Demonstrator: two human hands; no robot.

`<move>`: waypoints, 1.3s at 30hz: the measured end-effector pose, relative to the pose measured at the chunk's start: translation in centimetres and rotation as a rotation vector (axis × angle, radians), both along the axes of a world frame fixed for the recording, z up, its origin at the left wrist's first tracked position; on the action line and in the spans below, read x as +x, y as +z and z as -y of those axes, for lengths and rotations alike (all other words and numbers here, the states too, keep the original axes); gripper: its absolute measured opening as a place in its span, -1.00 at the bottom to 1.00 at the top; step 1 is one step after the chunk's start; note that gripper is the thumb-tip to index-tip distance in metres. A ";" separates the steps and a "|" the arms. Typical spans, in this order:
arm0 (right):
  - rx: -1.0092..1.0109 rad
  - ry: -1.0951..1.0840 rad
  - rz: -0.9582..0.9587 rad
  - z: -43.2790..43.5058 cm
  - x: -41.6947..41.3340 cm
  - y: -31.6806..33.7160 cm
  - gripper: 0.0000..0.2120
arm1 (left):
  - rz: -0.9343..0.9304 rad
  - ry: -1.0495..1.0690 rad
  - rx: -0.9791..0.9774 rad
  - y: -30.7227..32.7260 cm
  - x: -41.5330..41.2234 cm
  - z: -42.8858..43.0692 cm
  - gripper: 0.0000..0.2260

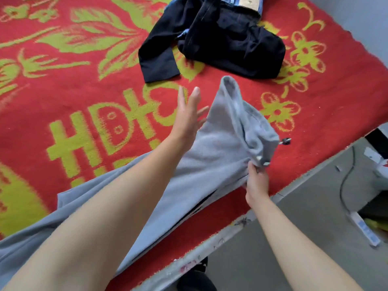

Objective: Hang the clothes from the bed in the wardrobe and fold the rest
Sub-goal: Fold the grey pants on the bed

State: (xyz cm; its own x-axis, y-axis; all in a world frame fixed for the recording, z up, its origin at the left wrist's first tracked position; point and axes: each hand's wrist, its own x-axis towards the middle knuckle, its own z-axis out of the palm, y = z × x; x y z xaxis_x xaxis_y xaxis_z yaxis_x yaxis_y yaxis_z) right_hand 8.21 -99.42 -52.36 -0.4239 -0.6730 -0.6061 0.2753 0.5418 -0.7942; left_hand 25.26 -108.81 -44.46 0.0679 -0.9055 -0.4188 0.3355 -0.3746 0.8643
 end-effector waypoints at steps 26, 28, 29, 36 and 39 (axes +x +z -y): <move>0.264 -0.424 0.166 3.6 -4.6 -4.1 -0.76 | 1.624 -0.881 -0.122 -10.0 2.1 -0.4 -0.34; 0.270 -0.507 0.134 4.8 -5.4 -3.8 -0.69 | 1.663 -0.962 -0.288 -9.6 1.5 -3.7 -0.33; 0.272 -0.521 0.118 5.4 -5.9 -3.7 -0.71 | 1.656 -0.992 -0.364 -9.6 1.2 -5.3 -0.30; 0.291 -0.433 0.208 7.8 -9.3 -3.0 -0.84 | 1.575 -1.281 -0.489 -10.7 0.0 -12.0 -0.26; 0.303 -0.374 0.255 8.1 -9.6 -3.3 -0.69 | 1.538 -1.329 -0.425 -11.4 -1.0 -12.4 -0.30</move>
State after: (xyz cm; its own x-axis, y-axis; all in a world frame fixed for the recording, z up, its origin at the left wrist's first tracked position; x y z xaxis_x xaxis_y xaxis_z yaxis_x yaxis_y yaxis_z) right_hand -1.36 -107.52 -55.64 -0.4148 -0.2843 -0.8644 0.6566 0.5641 -0.5007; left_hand 24.26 -96.46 -55.84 -0.5493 -0.6912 -0.4695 -0.8277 0.5271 0.1925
